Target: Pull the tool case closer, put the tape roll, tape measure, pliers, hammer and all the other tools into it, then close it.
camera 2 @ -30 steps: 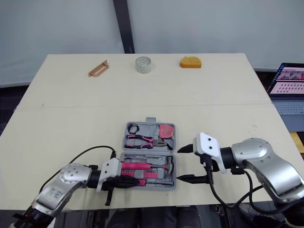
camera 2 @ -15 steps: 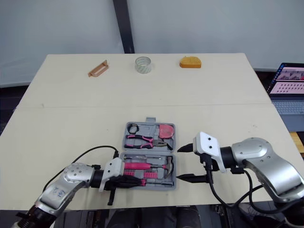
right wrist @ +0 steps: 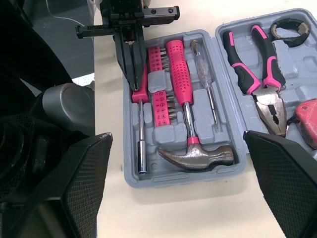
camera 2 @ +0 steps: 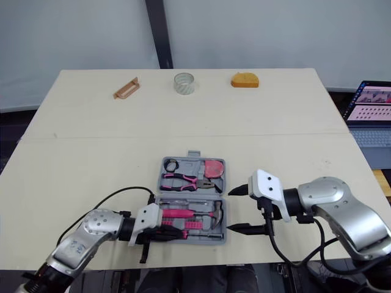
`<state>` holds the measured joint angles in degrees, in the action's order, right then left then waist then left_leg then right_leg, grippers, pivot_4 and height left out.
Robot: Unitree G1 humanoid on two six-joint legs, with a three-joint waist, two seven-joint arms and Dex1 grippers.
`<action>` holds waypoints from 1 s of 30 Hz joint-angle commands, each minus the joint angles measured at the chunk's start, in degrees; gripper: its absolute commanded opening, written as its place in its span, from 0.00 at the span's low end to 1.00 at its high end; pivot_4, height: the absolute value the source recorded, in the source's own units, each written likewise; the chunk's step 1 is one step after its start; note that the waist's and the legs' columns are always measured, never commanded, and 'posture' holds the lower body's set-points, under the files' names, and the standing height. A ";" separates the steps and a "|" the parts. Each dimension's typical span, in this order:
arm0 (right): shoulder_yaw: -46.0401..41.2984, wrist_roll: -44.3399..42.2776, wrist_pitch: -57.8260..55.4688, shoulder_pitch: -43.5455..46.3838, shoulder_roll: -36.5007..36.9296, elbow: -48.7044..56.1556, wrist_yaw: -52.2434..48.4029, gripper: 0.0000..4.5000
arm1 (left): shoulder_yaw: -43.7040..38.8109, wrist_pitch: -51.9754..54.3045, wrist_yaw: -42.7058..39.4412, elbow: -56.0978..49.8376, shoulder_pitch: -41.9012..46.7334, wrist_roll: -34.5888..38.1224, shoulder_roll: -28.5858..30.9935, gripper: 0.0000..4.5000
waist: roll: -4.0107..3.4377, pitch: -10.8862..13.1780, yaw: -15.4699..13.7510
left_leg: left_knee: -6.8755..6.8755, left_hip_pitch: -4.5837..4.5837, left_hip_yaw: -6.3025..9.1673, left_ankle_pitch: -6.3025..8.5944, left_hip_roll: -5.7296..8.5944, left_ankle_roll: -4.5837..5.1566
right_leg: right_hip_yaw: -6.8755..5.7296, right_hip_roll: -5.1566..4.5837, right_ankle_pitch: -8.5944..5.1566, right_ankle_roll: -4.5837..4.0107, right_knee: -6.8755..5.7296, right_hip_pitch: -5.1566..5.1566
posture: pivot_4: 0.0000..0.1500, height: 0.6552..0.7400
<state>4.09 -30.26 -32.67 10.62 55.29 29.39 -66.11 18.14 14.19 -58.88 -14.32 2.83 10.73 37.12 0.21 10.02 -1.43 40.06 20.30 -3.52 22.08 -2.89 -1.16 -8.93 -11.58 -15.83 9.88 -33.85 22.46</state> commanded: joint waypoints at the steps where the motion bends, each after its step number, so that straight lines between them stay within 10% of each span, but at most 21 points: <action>1: -1.55 -0.49 0.25 0.19 0.45 1.49 0.02 1.00 | 2.03 -0.79 -0.15 -0.09 -0.89 -2.88 1.19 0.02 | 0.00 0.00 0.00 | 0.00 0.00 0.00 0.00 0.00 0.00 | 0.00 0.00 0.00 0.00 0.00 0.00 | 1.00 1.00; 30: -1.52 -0.40 0.54 0.31 0.25 1.03 0.00 1.00 | 1.66 -0.84 0.27 2.29 0.32 -2.09 0.19 0.02 | 0.00 0.00 -0.04 | 0.00 -0.01 0.00 0.00 0.00 0.00 | 0.00 0.00 0.00 0.00 0.00 -0.01 | 1.00 1.00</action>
<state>4.09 -30.24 -32.63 10.70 55.29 29.29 -66.09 18.41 13.29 -58.76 -12.77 4.12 10.40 37.14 0.21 10.01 -1.47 40.06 20.29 -3.52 22.08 -2.89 -1.16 -8.93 -11.58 -15.83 9.88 -33.85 22.45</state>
